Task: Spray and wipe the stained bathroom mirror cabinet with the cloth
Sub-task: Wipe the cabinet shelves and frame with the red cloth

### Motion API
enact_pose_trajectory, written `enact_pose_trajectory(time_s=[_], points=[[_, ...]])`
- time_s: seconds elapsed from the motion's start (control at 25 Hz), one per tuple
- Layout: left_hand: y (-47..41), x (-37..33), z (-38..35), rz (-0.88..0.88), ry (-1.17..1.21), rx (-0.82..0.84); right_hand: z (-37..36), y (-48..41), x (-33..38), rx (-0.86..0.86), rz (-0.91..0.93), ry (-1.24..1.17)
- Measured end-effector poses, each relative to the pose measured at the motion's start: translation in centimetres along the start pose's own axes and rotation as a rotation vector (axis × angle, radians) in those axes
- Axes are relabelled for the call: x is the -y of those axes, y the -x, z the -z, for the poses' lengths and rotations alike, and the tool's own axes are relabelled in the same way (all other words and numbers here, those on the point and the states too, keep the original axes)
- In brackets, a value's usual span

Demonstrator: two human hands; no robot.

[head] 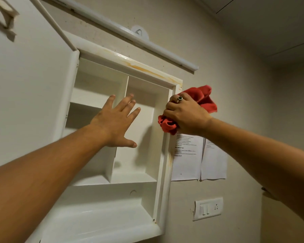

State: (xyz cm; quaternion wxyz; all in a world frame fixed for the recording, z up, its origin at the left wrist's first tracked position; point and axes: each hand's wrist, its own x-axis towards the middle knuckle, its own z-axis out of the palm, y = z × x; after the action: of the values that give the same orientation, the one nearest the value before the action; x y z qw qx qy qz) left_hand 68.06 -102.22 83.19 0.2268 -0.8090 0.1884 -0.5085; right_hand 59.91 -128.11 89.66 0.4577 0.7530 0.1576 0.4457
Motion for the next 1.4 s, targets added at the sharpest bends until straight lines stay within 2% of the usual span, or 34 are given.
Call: enact_pose_trajectory(time_s=[0.12, 0.24, 0.48, 0.56, 0.64, 0.72, 0.84, 0.96, 1.04, 1.12, 1.28, 1.4], points=[[0.1, -0.3, 0.3, 0.019, -0.048, -0.020, -0.1, 0.4, 2.2, -0.015, -0.046, 0.017], [0.2, -0.5, 0.2, 0.042, -0.108, -0.040, -1.0, 2.8, 5.5, -0.008, -0.036, -0.062], [0.6, -1.3, 0.0, 0.065, -0.151, -0.027, -5.3, 13.2, 18.9, 0.101, 0.097, -0.491], [1.4, -1.8, 0.1, 0.052, -0.159, -0.001, -6.2, 16.0, 21.8, 0.155, 0.177, -0.543], [2.7, -2.5, -0.2, 0.043, -0.183, 0.016, -6.2, 15.9, 21.4, 0.180, 0.284, -0.498], [4.2, -3.4, -0.5, 0.033, -0.219, 0.023, -5.2, 13.6, 18.1, 0.163, 0.395, -0.403], [5.8, -4.5, -1.3, 0.048, -0.199, 0.015, -3.3, 7.9, 9.3, 0.017, 0.244, -0.251], [6.3, -5.0, -1.5, 0.071, -0.189, 0.011, -2.1, 4.0, 4.3, -0.016, 0.005, -0.087], [6.2, -4.9, -1.5, 0.077, -0.203, -0.009, -2.7, 4.4, 5.9, -0.029, -0.090, -0.043], [6.1, -5.0, -1.6, 0.082, -0.216, -0.022, -3.6, 7.1, 9.5, -0.022, -0.112, -0.123], [6.9, -5.7, -2.1, 0.096, -0.235, -0.040, -6.1, 14.1, 19.2, 0.027, 0.002, -0.317], [8.3, -6.4, -2.5, 0.074, -0.208, -0.018, -6.5, 17.9, 24.8, 0.133, 0.048, -0.433]])
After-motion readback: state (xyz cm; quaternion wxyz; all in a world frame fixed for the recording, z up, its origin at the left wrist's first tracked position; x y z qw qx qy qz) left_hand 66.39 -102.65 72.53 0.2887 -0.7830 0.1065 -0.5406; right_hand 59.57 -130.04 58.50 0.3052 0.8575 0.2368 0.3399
